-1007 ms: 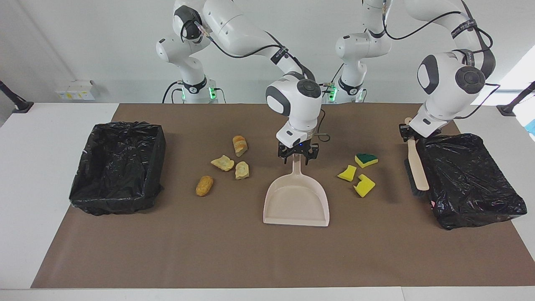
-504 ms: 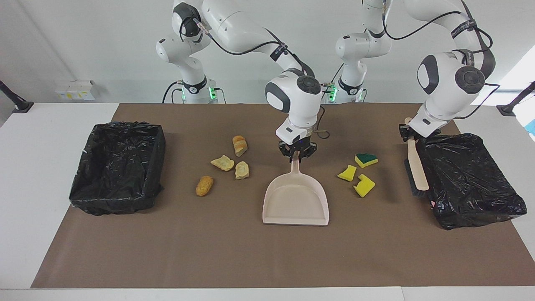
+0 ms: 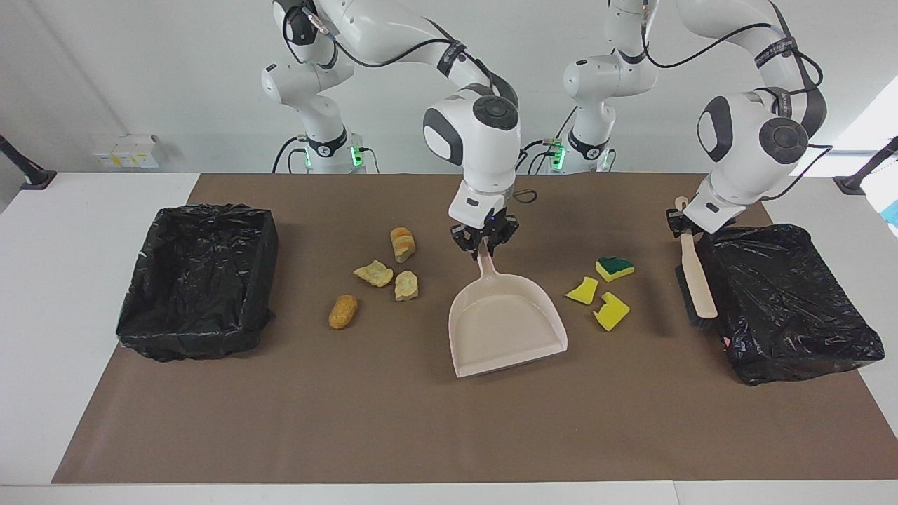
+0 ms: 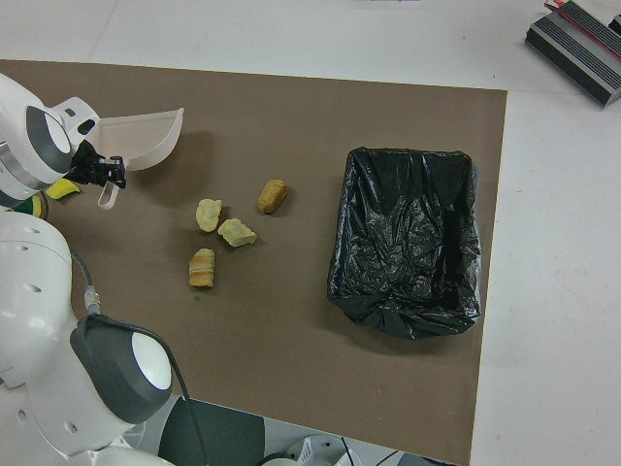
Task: Sweep and dump trash in bin
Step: 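Place the dustpan beside the sponges while the left gripper lowers the brush, then sweep the sponge pieces into the dustpan with the left gripper's brush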
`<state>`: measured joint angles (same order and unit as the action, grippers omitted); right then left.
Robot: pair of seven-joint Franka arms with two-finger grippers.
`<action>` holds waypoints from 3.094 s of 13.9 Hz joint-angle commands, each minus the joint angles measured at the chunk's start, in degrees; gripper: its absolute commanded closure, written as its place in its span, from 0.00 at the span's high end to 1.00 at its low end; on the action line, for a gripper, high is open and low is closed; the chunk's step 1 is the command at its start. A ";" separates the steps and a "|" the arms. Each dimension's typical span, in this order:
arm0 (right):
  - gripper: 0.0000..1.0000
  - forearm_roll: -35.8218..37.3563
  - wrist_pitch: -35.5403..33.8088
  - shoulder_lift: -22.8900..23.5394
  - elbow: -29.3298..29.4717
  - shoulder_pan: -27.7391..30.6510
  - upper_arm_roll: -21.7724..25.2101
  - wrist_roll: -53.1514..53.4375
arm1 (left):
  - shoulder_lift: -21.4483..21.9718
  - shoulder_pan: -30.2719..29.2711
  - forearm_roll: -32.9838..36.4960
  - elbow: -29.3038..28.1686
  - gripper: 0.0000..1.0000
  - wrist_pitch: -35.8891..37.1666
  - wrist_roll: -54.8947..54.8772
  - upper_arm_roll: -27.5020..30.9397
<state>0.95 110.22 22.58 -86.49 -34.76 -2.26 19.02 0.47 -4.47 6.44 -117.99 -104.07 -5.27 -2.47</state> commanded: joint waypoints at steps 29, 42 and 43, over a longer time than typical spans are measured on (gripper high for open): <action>0.00 11.44 15.98 -6.76 -23.64 4.53 -0.99 -69.39 | 6.56 32.58 -21.19 -18.68 0.00 -19.50 29.26 -0.96; 0.00 11.44 15.11 -6.23 -23.37 3.65 -0.99 -67.45 | -0.54 20.23 -10.86 1.60 0.00 -1.31 9.74 -0.61; 0.00 11.44 15.02 -6.23 -23.37 3.73 -0.99 -67.45 | -2.65 17.94 -9.70 3.89 0.00 -1.31 5.57 -0.61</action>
<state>11.30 125.04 15.90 -109.70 -31.17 -2.67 -50.70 2.66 17.28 -5.90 -120.06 -107.37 7.59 -2.50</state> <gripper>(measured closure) 0.687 0.740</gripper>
